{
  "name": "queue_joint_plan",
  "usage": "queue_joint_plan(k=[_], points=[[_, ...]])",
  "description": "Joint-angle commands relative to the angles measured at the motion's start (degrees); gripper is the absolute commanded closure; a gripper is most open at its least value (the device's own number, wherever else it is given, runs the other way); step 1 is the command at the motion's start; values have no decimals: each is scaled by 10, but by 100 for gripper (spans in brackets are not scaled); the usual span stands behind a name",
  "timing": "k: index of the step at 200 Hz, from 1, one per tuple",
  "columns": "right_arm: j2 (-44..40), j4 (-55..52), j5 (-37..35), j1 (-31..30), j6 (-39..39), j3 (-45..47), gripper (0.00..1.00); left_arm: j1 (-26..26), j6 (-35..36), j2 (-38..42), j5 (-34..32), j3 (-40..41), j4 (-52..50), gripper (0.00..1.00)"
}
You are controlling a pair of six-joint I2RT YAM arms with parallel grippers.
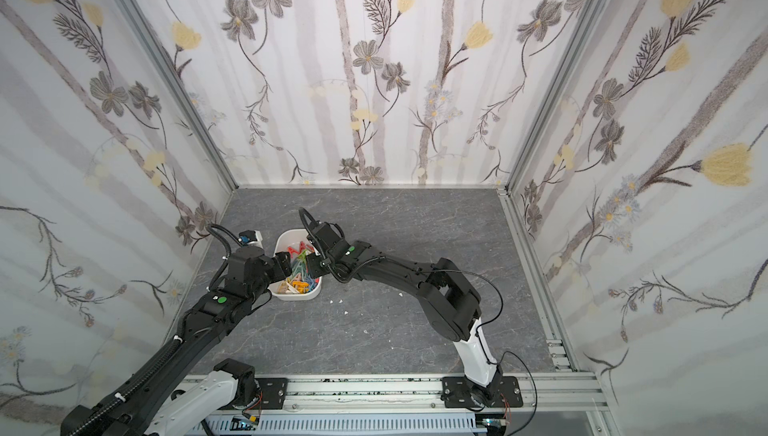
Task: Put the clothespins into the storage box
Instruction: Place the clothespin in the storage box, then move the clothespin to the center of the board.
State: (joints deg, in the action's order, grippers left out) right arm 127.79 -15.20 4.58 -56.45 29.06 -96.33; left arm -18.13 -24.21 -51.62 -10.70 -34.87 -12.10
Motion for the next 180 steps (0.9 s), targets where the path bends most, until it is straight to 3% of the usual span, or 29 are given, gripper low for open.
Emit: queue_joint_plan(k=[1, 51, 80, 101, 119, 180], points=[[11, 2, 8, 6, 8, -30, 70, 2, 7, 5, 5, 2, 1, 28], [-43, -5, -50, 58, 10, 34, 68, -11, 8, 6, 47, 17, 38, 29], [-33, -29, -87, 91, 17, 59, 66, -102, -6, -32, 47, 19, 81, 28], [4, -45, -100, 111, 14, 34, 64, -177, -21, -78, 32, 17, 111, 28], [41, -57, -109, 113, 9, -1, 64, -211, -35, -111, 30, 12, 123, 29], [125, -95, -115, 112, -13, -82, 64, -227, -28, -111, 6, 10, 121, 28]])
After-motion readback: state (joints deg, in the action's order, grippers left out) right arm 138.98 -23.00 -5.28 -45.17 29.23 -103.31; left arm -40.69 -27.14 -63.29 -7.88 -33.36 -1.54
